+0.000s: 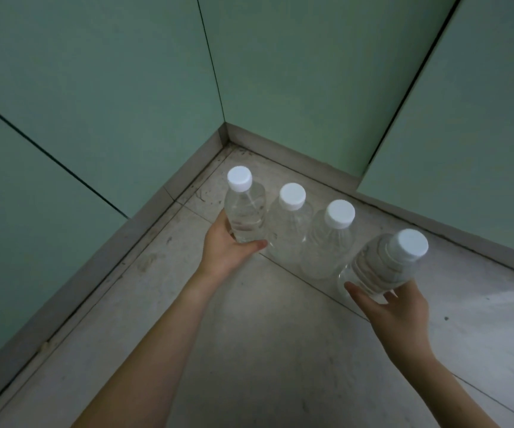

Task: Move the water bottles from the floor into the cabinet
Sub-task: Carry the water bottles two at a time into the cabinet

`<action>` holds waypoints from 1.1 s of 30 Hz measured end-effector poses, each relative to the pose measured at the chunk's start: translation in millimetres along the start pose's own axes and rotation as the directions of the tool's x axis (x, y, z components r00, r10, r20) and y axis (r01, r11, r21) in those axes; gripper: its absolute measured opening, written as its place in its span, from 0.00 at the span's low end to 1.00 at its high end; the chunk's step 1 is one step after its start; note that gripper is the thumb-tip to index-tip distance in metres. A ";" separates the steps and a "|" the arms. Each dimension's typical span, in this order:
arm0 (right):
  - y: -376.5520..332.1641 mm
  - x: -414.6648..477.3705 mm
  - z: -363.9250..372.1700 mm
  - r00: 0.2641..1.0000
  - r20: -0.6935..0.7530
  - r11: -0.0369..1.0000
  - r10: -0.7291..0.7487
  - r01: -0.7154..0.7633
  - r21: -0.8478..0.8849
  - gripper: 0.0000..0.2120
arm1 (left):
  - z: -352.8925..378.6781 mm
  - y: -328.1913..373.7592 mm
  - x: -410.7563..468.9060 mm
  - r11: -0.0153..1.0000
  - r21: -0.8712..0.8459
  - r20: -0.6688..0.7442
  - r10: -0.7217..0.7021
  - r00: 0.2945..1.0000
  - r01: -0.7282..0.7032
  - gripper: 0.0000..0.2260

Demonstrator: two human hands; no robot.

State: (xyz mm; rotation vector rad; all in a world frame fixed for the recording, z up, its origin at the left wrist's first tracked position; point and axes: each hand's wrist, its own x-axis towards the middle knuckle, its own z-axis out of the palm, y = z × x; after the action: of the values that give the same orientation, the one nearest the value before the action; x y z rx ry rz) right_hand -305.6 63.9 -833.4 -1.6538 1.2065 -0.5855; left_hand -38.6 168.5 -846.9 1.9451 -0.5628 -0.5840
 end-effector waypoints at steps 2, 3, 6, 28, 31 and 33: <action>-3.0 0.3 -1.1 1.000 -0.005 1.000 -0.011 0.011 0.007 0.32 | 0.3 -1.1 -2.9 0.999 0.033 -0.025 0.000 1.000 0.001 0.31; -4.5 0.1 -1.6 1.000 -0.009 1.000 -0.016 0.016 0.004 0.32 | 0.2 -1.5 -5.5 0.999 0.044 -0.032 -0.001 0.999 0.003 0.31; -6.2 -5.5 -1.1 1.000 -0.019 1.000 0.001 -0.001 0.005 0.32 | -1.5 -4.6 -18.8 0.998 0.065 -0.049 -0.013 0.999 0.016 0.31; -353.1 -190.6 -168.4 0.917 0.136 0.926 0.374 -0.378 0.008 0.19 | -177.2 329.6 -279.7 0.883 0.180 0.064 -0.450 0.891 0.433 0.22; -481.7 -212.0 -229.2 0.921 0.123 0.926 0.370 -0.377 0.035 0.20 | -226.6 458.2 -302.3 0.870 0.198 0.063 -0.470 0.880 0.451 0.24; -563.9 -225.3 -264.1 0.945 0.108 0.948 0.309 -0.315 0.042 0.20 | -258.8 537.4 -316.3 0.901 0.162 0.071 -0.417 0.906 0.402 0.25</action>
State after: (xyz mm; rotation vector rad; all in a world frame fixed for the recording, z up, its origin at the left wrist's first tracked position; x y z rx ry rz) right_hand -359.2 178.9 -183.4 -1.3881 1.3307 -0.3323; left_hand -196.9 321.1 -208.6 2.1981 -0.2589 -0.9366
